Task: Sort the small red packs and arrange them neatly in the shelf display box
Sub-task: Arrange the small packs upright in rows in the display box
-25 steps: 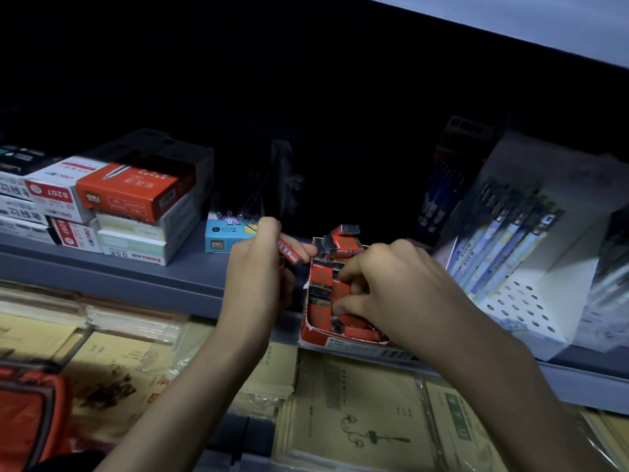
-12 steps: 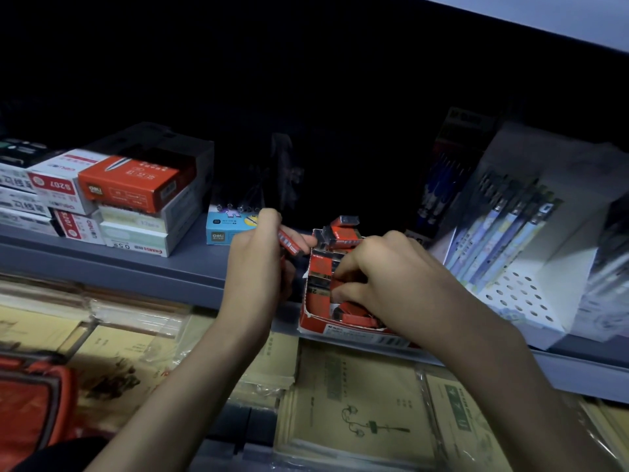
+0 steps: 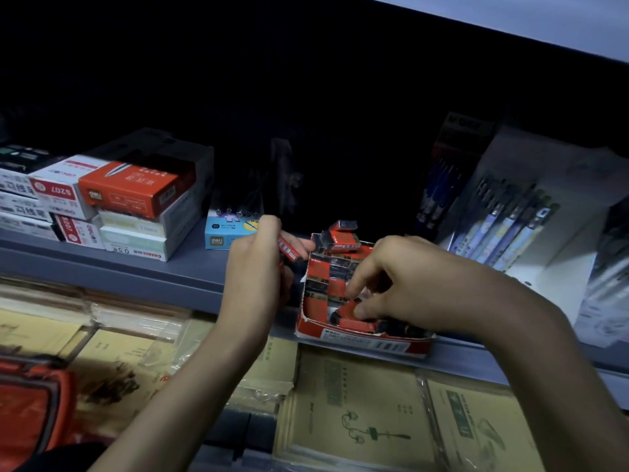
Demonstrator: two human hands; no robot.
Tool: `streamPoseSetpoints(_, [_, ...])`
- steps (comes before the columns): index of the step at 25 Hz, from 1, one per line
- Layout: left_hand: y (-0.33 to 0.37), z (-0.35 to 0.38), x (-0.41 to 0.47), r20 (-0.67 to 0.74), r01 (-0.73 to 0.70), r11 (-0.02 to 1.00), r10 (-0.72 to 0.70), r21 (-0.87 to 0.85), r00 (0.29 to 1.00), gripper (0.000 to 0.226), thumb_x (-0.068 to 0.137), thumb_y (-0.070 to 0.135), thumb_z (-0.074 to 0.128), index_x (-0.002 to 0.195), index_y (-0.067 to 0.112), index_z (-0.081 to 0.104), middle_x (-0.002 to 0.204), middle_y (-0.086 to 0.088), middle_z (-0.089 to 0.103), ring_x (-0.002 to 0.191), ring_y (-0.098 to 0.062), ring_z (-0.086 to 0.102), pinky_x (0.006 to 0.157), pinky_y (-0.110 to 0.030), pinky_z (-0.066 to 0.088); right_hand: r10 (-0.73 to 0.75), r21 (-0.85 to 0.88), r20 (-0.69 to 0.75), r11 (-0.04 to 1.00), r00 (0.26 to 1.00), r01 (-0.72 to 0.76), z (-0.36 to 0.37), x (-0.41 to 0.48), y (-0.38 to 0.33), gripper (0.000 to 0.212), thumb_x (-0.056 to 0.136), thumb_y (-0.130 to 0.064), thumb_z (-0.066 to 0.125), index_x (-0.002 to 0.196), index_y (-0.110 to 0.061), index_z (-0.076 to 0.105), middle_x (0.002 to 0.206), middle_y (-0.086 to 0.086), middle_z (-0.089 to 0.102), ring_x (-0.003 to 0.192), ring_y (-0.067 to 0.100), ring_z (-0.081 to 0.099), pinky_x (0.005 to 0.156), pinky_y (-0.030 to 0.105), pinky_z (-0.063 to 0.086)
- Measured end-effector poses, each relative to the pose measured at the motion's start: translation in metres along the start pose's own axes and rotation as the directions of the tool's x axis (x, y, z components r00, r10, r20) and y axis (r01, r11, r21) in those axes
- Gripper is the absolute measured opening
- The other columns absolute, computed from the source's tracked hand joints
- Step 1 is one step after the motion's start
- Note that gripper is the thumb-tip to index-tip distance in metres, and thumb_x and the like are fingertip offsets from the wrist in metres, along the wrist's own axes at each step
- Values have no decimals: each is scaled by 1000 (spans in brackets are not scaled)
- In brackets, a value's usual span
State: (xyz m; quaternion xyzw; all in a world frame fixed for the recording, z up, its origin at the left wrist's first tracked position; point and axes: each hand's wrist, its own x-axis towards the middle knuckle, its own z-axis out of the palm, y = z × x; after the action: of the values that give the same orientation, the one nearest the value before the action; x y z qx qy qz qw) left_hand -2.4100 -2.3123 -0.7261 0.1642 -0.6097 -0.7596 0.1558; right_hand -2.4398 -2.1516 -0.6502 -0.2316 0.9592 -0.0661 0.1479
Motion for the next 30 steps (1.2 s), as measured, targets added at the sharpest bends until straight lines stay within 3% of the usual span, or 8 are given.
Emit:
streamPoseSetpoints(3, [1,0,-1,-2,12,1000,-12,-1,1000,43,96,29,40,62,11,59,91,-3,81,47,-12,42,55,-31,33,48,-43,-6,998,999,-48,2,4,-6,38,73,-46,88,104,-26,78,101,-7,65,93,14,63,80,33,56])
streamPoseSetpoints(8, [2,0,-1,-3,15,1000,-15,-17,1000,47,95,28,40,56,13,60,87,-11,79,45,-13,42,56,-32,32,39,-69,-8,997,999,-39,2,2,-9,34,73,-48,87,94,-25,75,95,-9,60,92,13,61,80,34,56])
streamPoseSetpoints(14, [1,-2,0,9,7,1000,-7,-10,1000,47,97,30,39,59,11,60,88,-6,81,53,-19,47,56,-31,34,-39,84,-88,995,995,46,-3,0,0,28,72,-36,91,76,-22,67,72,-5,71,55,4,57,57,26,48])
streamPoseSetpoints(19, [-2,-2,1,3,4,1000,-4,-6,1000,57,98,35,40,49,20,66,99,-32,72,50,-18,43,60,-36,36,39,233,-237,972,971,18,-1,1,2,23,76,-38,88,79,-25,69,65,-10,73,61,4,68,63,29,55])
streamPoseSetpoints(23, [-2,-2,-1,-1,9,1000,-9,-1,1000,59,99,36,40,49,21,68,106,-36,68,72,-27,54,70,-41,39,128,363,-285,932,950,-17,8,7,2,21,77,-38,87,78,-23,73,62,-9,74,60,3,69,59,24,50])
streamPoseSetpoints(25, [-2,-3,-1,0,14,1000,-14,-1,1000,60,100,37,39,50,21,69,109,-37,67,76,-27,55,72,-42,39,154,422,-238,906,959,-41,8,8,4,16,81,-33,86,78,-21,75,64,-8,75,62,4,71,61,27,54])
streamPoseSetpoints(28, [-2,-3,-1,5,9,1000,-10,9,1000,59,99,36,39,49,22,68,107,-32,70,61,-23,48,66,-37,38,108,405,-102,912,989,-58,1,1,10,6,88,-15,79,87,-21,77,73,-4,78,79,22,75,78,39,61])
streamPoseSetpoints(30, [-3,-3,0,10,-4,1000,4,15,1000,57,98,35,40,50,21,66,102,-27,74,60,-22,52,64,-36,39,82,366,-66,929,994,-53,-1,-2,10,12,87,-12,78,92,-23,76,76,-4,78,81,17,75,84,40,61])
